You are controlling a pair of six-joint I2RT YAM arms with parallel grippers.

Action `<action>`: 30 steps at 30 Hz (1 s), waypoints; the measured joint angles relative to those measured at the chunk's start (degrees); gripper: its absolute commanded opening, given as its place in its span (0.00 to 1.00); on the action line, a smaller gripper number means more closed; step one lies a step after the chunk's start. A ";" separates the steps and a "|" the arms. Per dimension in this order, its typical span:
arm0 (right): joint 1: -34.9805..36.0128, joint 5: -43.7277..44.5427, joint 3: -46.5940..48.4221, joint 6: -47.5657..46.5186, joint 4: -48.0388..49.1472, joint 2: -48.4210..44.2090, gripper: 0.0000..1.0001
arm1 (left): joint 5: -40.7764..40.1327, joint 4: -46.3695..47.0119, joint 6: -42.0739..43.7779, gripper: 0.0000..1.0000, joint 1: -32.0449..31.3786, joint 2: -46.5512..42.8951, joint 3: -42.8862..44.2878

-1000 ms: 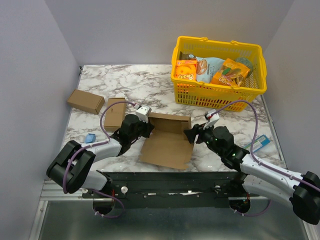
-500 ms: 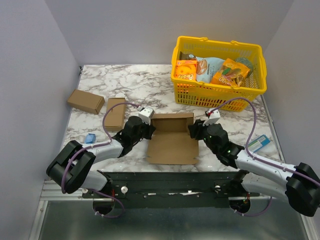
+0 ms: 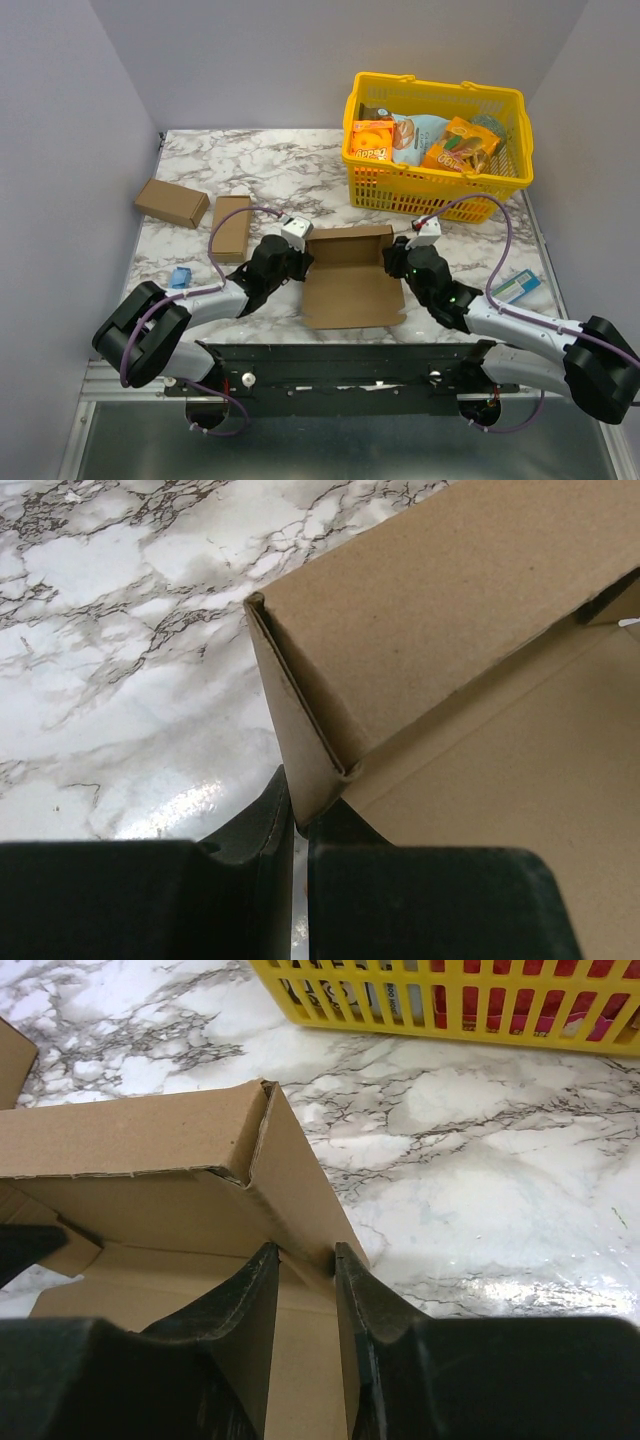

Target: Fold the paper box

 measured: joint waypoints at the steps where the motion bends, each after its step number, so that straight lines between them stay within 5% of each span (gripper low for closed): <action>1: 0.00 0.44 0.15 0.11 0.07 0.44 0.33 | -0.17 -0.04 0.02 0.00 -0.13 0.00 0.00; 16: 0.17 9.62 4.46 6.03 -2.95 7.37 0.16 | -4.79 -0.17 -2.21 0.00 -3.52 0.00 0.02; 25: 0.35 10.82 3.54 7.58 0.37 8.59 0.41 | -5.35 -0.22 -2.93 0.00 -4.15 0.00 0.02; 30: 0.35 10.80 0.98 6.69 3.80 8.24 0.43 | -5.33 -0.24 -3.06 0.00 -4.15 0.00 0.02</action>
